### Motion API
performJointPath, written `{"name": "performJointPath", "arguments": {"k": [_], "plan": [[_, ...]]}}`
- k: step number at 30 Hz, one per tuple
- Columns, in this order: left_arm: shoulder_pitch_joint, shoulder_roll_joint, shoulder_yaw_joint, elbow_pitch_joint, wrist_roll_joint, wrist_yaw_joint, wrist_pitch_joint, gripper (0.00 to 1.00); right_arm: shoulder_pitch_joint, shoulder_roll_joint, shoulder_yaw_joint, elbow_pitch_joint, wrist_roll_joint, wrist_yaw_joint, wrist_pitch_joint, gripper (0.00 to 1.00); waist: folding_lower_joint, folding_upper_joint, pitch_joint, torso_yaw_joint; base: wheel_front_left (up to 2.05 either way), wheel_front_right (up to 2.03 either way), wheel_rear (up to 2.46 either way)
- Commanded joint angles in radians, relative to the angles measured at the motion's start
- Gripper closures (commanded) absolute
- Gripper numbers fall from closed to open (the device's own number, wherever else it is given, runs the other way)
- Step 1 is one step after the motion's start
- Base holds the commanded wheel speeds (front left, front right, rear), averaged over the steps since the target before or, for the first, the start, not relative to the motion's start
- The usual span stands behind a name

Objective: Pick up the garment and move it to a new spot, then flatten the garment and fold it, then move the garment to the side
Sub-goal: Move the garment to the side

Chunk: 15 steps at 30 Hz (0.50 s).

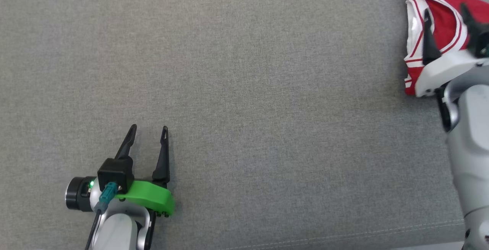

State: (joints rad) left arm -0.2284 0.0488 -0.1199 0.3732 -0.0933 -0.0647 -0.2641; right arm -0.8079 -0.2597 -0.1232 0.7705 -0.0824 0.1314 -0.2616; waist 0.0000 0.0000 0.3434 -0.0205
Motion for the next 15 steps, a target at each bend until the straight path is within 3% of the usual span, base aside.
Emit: {"name": "performJointPath", "arguments": {"k": [1, 8, 15], "plan": [[0.017, 0.004, 0.009, -0.002, 0.007, 0.012, 0.001, 0.0, 0.051, 0.022, 0.034, -0.039, 0.025, -0.002, -0.004, 0.0, 0.0, 0.0, -0.052, -0.004, 0.0, 0.0, 0.0], [0.061, 0.004, 0.052, 0.008, -0.01, 0.038, 0.001, 0.0, 0.246, 0.117, 0.166, -0.15, 0.148, -0.002, -0.004, 0.0, 0.0, 0.0, -0.151, -0.001, 0.0, 0.0, 0.0], [0.119, 0.004, 0.08, 0.024, -0.019, 0.047, 0.001, 0.0, 0.419, 0.164, 0.174, -0.192, 0.192, -0.002, -0.004, 0.0, 0.0, 0.0, -0.242, 0.02, 0.0, 0.0, 0.0]]}}
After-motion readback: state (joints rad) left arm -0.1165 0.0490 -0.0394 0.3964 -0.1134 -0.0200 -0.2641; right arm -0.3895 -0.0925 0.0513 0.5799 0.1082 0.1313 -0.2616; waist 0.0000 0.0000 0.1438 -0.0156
